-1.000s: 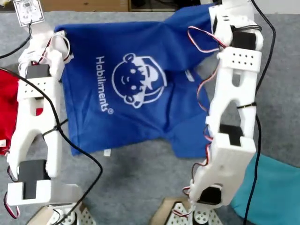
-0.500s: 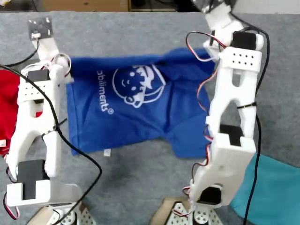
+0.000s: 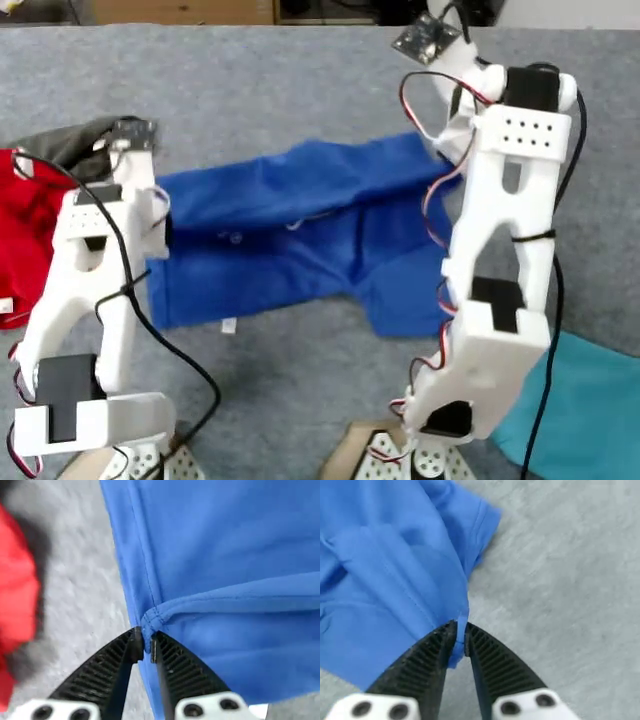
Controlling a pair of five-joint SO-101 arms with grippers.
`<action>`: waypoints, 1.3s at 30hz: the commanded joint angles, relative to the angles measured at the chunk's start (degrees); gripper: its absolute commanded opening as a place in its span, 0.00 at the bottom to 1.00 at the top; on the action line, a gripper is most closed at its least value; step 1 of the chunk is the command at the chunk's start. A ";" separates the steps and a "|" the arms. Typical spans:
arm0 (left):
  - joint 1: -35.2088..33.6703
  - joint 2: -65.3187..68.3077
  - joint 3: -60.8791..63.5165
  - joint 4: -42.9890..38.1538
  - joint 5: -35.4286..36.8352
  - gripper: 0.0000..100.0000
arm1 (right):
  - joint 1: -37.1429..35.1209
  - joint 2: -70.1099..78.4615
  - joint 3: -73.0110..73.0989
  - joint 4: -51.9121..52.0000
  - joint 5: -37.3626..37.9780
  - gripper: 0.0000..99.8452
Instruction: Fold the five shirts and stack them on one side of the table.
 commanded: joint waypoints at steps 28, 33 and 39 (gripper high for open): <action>2.02 -22.55 15.82 4.13 -2.20 0.02 | 12.18 -33.19 67.56 -25.49 8.88 0.00; 0.79 -22.81 15.21 4.13 -2.29 0.02 | 14.02 -38.99 69.67 -25.49 10.73 0.00; -0.97 -22.29 15.30 3.78 -4.92 0.02 | 12.62 -40.66 75.47 -25.76 12.75 0.00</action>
